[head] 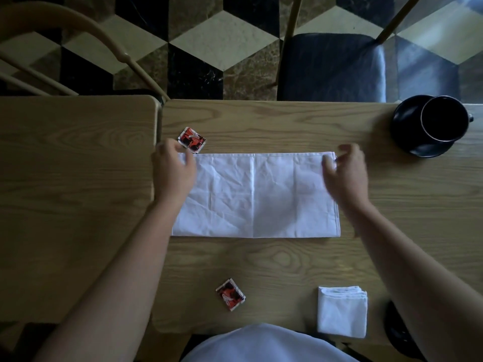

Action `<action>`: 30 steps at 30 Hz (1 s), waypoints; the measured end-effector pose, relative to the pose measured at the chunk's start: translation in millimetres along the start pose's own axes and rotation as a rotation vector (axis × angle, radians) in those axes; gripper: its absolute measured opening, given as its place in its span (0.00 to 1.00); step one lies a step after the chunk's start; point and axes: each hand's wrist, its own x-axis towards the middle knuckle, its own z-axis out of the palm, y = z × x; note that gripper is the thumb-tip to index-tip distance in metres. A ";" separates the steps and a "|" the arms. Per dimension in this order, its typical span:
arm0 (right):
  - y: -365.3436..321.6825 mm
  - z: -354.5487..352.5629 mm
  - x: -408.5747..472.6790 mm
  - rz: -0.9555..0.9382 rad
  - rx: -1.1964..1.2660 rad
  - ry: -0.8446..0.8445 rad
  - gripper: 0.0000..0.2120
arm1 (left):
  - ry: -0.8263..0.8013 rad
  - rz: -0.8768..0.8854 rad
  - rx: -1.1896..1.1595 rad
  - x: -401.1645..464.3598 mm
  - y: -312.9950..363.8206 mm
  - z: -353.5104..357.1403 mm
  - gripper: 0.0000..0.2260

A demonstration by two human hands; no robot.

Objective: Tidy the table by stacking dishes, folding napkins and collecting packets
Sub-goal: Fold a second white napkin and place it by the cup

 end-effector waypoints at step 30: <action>85.3 2.4 -108.6 -0.026 -0.030 -0.361 0.07 | -0.532 -0.985 -0.662 -80.7 -105.4 6.6 0.17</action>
